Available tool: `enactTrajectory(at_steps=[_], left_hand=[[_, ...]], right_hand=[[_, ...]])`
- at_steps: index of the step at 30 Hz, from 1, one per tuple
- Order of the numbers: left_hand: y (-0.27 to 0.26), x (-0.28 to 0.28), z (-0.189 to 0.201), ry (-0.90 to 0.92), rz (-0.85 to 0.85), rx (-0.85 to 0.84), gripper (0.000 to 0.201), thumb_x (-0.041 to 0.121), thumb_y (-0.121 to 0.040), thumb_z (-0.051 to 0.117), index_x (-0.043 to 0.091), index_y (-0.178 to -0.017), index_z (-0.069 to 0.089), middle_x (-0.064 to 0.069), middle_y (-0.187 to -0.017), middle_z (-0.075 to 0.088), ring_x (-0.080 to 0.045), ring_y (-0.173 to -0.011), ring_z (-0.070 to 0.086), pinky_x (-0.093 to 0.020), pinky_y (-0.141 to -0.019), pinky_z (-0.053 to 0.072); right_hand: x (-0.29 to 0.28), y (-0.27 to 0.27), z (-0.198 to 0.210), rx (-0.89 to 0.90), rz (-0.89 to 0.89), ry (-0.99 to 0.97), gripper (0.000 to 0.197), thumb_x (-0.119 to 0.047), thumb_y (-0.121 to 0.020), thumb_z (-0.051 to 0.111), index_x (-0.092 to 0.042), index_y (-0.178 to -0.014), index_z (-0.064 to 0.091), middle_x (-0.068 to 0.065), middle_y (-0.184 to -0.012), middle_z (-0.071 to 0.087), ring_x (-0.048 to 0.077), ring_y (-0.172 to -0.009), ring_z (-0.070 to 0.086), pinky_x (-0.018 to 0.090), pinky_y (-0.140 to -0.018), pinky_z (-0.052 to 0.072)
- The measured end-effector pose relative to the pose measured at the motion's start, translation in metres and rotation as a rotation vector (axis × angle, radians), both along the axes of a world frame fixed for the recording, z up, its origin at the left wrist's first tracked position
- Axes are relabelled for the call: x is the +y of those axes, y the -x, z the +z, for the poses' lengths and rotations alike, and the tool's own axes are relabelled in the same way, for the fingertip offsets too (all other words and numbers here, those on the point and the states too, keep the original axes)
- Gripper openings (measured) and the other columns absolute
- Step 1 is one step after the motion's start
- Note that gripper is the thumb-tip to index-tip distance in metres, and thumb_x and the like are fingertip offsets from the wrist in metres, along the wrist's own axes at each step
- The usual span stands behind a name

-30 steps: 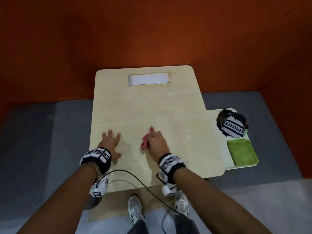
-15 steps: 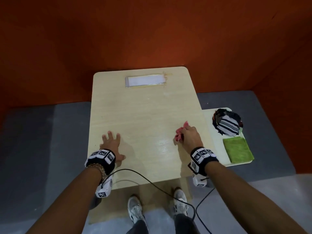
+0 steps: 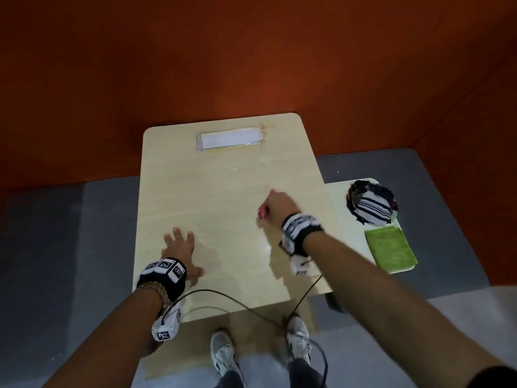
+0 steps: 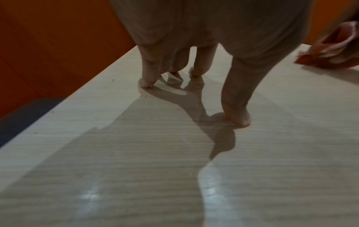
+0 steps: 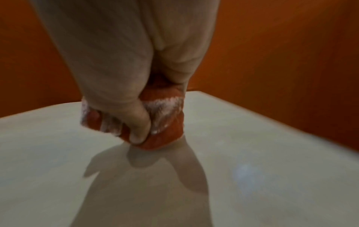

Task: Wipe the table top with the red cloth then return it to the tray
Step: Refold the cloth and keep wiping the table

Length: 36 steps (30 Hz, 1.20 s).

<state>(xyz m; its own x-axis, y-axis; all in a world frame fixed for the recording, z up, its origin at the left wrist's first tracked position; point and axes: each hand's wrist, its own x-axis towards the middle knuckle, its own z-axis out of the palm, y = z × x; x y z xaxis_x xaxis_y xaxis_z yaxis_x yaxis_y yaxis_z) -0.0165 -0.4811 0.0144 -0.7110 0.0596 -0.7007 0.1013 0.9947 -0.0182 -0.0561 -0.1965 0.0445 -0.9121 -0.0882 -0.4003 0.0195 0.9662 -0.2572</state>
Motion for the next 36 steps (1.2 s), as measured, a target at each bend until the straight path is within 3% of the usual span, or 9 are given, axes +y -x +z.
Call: enactTrajectory(at_steps=[4, 6, 9, 12, 17, 21, 26, 33, 36], left_hand=[[0.002, 0.001, -0.001, 0.02, -0.019, -0.001, 0.121, 0.055, -0.072, 0.073, 0.014, -0.151, -0.008, -0.022, -0.155, -0.022, -0.047, -0.143, -0.012, -0.054, -0.114, 0.025], [0.001, 0.001, -0.001, 0.017, -0.016, 0.008, 0.12, 0.054, -0.072, 0.072, 0.013, -0.151, -0.008, -0.021, -0.155, -0.023, -0.047, -0.143, -0.012, -0.054, -0.114, 0.026], [-0.003, -0.001, 0.001, 0.003, -0.013, 0.02, 0.117, 0.053, -0.074, 0.071, 0.015, -0.151, -0.009, -0.02, -0.155, -0.024, -0.045, -0.143, -0.013, -0.053, -0.114, 0.025], [-0.009, -0.001, 0.0, -0.007, -0.016, 0.03, 0.116, 0.053, -0.076, 0.069, 0.017, -0.151, -0.011, -0.018, -0.155, -0.025, -0.044, -0.143, -0.013, -0.052, -0.114, 0.026], [-0.017, 0.012, 0.004, -0.029, -0.018, -0.013, 0.109, 0.045, -0.082, 0.067, 0.015, -0.151, -0.012, -0.017, -0.154, -0.029, -0.045, -0.143, -0.015, -0.055, -0.116, 0.02], [-0.021, 0.036, 0.014, -0.099, -0.101, -0.037, 0.111, 0.051, -0.079, 0.067, 0.021, -0.151, -0.011, -0.014, -0.155, -0.028, -0.044, -0.142, -0.017, -0.057, -0.115, 0.012], [-0.034, 0.058, 0.013, -0.147, -0.22, -0.062, 0.102, 0.048, -0.082, 0.064, 0.023, -0.152, -0.006, -0.014, -0.155, -0.027, -0.042, -0.143, -0.018, -0.057, -0.116, 0.01], [-0.072, 0.082, -0.004, -0.198, -0.295, -0.003, 0.103, 0.044, -0.084, 0.063, 0.017, -0.151, -0.011, -0.012, -0.154, -0.031, -0.038, -0.143, -0.023, -0.052, -0.118, 0.004], [-0.082, 0.084, -0.002, -0.199, -0.305, 0.064, 0.099, 0.044, -0.088, 0.057, 0.016, -0.151, -0.014, -0.01, -0.154, -0.031, -0.035, -0.144, -0.023, -0.049, -0.119, 0.001]], right_hand=[[0.07, 0.004, 0.021, -0.065, -0.098, -0.136, 0.019, -0.018, -0.081, 0.065, -0.009, -0.095, 0.072, 0.013, -0.101, 0.072, 0.034, -0.094, 0.067, 0.038, -0.081, 0.056], [0.085, -0.014, 0.015, -0.019, -0.148, -0.138, 0.036, -0.02, -0.082, 0.065, -0.003, -0.114, 0.059, 0.015, -0.104, 0.069, 0.036, -0.096, 0.066, 0.037, -0.076, 0.053], [0.088, -0.051, 0.003, 0.031, -0.149, -0.096, 0.049, -0.018, -0.082, 0.059, -0.013, -0.13, 0.052, 0.008, -0.105, 0.071, 0.031, -0.098, 0.066, 0.034, -0.077, 0.052], [0.074, -0.097, 0.01, 0.086, -0.11, -0.038, 0.034, -0.014, -0.081, 0.059, -0.024, -0.113, 0.066, 0.002, -0.107, 0.07, 0.029, -0.097, 0.065, 0.034, -0.078, 0.049], [0.046, -0.152, 0.006, 0.123, -0.082, 0.021, 0.029, -0.018, -0.085, 0.064, -0.023, -0.113, 0.07, -0.004, -0.115, 0.069, 0.021, -0.103, 0.063, 0.029, -0.083, 0.046], [0.052, -0.145, 0.007, 0.149, -0.054, 0.051, 0.025, -0.019, -0.086, 0.063, -0.027, -0.108, 0.073, -0.006, -0.114, 0.07, 0.018, -0.102, 0.065, 0.028, -0.086, 0.049], [0.077, -0.111, 0.006, 0.174, -0.247, 0.018, 0.025, -0.022, -0.083, 0.063, -0.03, -0.104, 0.074, -0.001, -0.107, 0.073, 0.023, -0.096, 0.068, 0.029, -0.083, 0.052], [0.027, -0.205, -0.003, 0.185, -0.145, 0.137, 0.023, -0.013, -0.076, 0.063, -0.026, -0.092, 0.073, -0.005, -0.097, 0.073, 0.023, -0.086, 0.067, 0.026, -0.068, 0.047], [0.029, -0.21, 0.0, 0.164, -0.039, 0.192, 0.026, -0.011, -0.075, 0.064, -0.026, -0.093, 0.075, -0.007, -0.1, 0.073, 0.019, -0.089, 0.067, 0.028, -0.074, 0.052]])
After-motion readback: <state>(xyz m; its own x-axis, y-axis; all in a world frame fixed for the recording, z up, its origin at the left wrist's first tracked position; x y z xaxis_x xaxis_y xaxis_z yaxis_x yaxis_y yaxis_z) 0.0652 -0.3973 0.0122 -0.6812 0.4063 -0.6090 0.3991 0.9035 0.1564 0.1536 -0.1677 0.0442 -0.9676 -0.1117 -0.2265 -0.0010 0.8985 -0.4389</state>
